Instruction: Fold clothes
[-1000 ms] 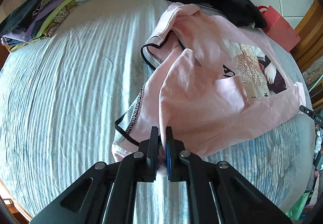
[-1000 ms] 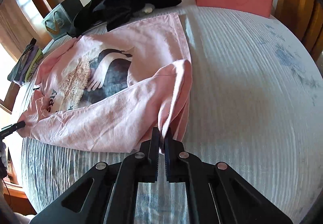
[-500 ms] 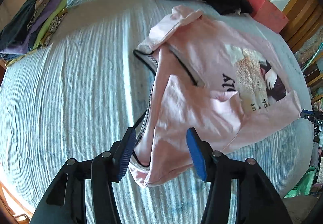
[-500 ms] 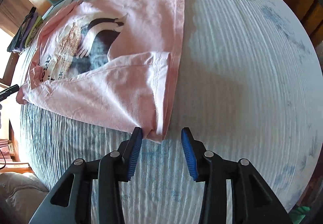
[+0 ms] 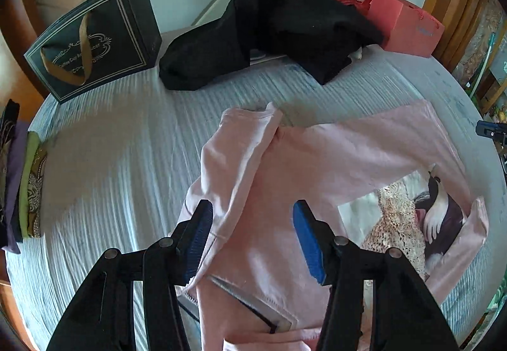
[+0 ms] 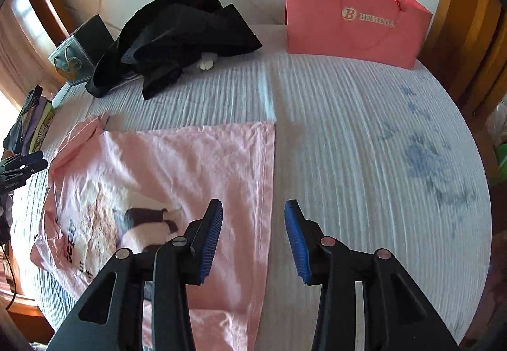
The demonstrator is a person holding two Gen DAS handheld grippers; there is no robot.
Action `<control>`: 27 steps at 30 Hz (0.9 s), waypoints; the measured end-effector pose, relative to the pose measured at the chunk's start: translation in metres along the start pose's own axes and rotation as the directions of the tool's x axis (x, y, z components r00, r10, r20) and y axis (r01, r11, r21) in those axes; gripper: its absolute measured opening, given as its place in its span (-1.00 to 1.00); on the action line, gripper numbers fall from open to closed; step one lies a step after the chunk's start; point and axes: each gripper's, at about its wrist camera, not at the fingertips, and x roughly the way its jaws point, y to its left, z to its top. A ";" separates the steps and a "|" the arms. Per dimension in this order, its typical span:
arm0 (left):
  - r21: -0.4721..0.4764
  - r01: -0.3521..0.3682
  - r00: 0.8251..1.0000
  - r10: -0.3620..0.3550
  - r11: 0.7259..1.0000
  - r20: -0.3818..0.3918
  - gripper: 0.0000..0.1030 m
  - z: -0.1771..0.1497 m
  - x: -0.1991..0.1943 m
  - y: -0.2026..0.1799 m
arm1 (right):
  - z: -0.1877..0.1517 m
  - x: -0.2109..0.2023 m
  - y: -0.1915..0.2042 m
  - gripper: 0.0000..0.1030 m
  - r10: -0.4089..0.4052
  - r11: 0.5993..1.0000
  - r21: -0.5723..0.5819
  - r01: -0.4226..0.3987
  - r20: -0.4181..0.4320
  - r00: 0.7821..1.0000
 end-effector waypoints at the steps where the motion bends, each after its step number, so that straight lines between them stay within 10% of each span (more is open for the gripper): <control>1: 0.012 -0.005 1.000 0.006 1.000 -0.005 0.04 0.005 0.008 -0.002 | 0.007 0.009 -0.002 -0.12 0.005 1.000 0.002 -0.005 -0.006 1.000; 14: -0.008 -0.017 0.999 0.016 1.000 -0.048 0.04 0.046 0.080 0.021 | 0.057 0.091 -0.002 0.12 0.001 0.999 -0.043 -0.004 -0.086 0.996; 20: -0.038 0.117 0.993 -0.117 0.992 -0.001 0.04 0.047 0.057 0.019 | 0.056 0.100 0.011 0.14 -0.008 0.996 -0.090 0.001 -0.078 0.997; 27: 0.013 0.106 0.994 -0.105 0.994 -0.042 0.04 0.044 0.068 0.004 | 0.056 0.099 0.010 0.14 -0.005 0.996 -0.086 -0.001 -0.080 0.997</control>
